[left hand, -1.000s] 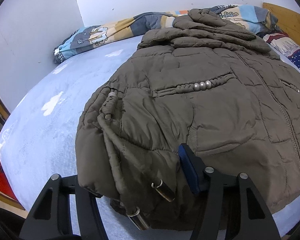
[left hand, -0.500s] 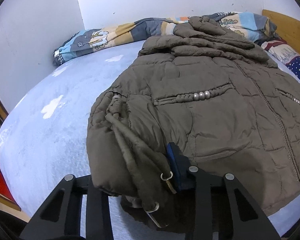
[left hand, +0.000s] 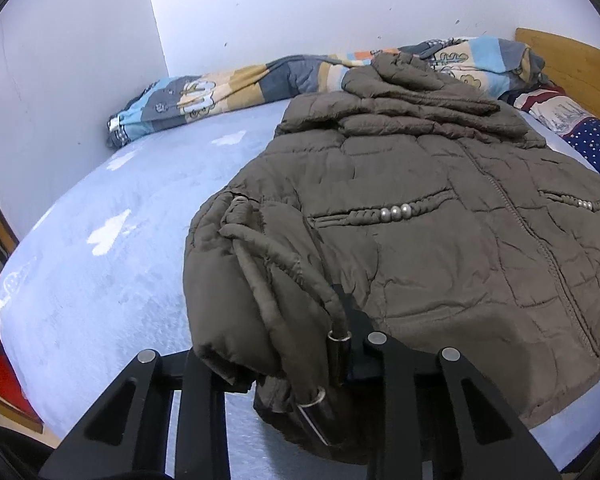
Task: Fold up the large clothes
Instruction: 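Carry the held hem with both grippers toward the collar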
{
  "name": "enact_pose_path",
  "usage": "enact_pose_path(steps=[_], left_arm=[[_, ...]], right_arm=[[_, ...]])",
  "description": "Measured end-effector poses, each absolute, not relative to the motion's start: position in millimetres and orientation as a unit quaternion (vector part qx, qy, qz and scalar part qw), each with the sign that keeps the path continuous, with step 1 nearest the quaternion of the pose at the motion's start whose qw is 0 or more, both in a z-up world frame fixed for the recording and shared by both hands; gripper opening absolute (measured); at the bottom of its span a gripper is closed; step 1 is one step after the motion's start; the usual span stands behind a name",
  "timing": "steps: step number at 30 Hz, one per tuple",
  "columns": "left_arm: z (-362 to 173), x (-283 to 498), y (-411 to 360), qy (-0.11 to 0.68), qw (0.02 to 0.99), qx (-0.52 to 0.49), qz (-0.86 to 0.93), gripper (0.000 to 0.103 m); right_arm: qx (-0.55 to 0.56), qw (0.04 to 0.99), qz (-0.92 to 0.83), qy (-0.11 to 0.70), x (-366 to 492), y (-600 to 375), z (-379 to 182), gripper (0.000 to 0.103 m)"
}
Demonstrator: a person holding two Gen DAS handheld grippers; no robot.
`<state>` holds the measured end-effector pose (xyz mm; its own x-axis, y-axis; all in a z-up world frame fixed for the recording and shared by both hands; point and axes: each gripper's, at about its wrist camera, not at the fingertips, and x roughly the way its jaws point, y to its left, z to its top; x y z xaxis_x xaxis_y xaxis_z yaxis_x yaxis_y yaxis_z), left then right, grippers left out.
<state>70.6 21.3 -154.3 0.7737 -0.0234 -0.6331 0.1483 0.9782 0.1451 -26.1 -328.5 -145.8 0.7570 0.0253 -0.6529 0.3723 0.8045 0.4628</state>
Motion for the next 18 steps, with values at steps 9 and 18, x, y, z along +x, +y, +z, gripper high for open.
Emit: enact_pose_path(steps=[9,18], left_arm=[[-137.9,58.5,23.5,0.310,0.945,0.087,-0.055,0.026],[-133.2,57.9,32.5,0.318,0.944,0.070,-0.062,0.025]], right_arm=[[0.295,0.898,-0.094,0.312,-36.9,-330.2,-133.0,0.017],[0.298,0.900,-0.089,0.306,-46.3,-330.9,-127.8,0.016]])
